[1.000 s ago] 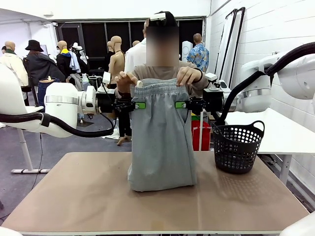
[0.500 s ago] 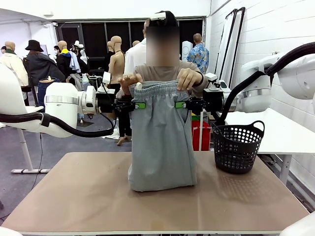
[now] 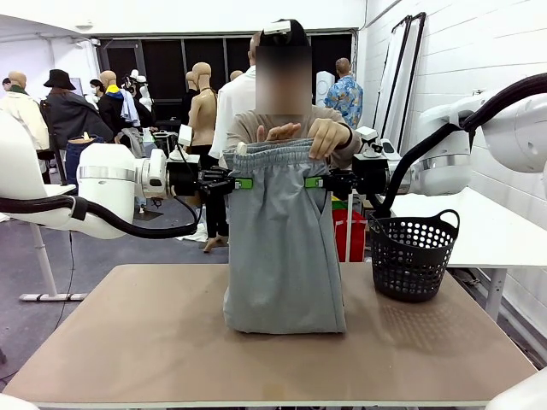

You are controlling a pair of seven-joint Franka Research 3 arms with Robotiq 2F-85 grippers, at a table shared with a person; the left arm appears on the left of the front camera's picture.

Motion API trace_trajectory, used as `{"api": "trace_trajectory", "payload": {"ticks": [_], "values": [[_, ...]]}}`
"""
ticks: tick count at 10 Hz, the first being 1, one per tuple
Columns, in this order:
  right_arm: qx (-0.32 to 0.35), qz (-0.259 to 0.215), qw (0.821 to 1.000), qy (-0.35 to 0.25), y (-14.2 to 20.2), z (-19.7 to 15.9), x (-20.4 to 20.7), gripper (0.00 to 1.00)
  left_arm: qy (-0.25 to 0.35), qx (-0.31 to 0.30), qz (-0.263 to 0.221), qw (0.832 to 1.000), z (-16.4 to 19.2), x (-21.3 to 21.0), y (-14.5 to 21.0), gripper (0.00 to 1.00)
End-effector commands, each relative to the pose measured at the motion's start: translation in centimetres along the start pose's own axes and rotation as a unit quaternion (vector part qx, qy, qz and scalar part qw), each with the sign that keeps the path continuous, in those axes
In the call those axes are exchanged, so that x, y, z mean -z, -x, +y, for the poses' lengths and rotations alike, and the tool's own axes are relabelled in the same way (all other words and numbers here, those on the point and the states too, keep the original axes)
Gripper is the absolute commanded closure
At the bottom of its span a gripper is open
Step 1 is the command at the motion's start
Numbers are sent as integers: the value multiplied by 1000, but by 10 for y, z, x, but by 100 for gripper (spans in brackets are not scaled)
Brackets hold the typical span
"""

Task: Fold the training pants.
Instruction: Release the ends of the Training pants and then grab the overlapped ends.

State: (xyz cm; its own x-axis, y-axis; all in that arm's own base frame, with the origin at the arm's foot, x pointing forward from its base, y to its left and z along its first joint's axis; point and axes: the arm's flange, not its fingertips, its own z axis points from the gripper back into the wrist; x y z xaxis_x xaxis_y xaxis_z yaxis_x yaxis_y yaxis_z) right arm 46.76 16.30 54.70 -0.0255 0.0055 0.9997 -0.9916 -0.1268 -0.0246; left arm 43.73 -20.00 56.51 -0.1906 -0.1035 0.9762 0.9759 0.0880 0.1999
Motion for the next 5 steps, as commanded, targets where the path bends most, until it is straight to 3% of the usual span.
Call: {"api": "trace_trajectory", "payload": {"ticks": [1, 5], "values": [[-2, 0, 1000, -1, -1, 1, 1, 100, 1, 3, -3, 1000, -2, -1, -2, 100], [-2, 0, 1000, -1, -1, 1, 1, 100, 1, 3, -3, 1000, -2, -1, -2, 100]]}}
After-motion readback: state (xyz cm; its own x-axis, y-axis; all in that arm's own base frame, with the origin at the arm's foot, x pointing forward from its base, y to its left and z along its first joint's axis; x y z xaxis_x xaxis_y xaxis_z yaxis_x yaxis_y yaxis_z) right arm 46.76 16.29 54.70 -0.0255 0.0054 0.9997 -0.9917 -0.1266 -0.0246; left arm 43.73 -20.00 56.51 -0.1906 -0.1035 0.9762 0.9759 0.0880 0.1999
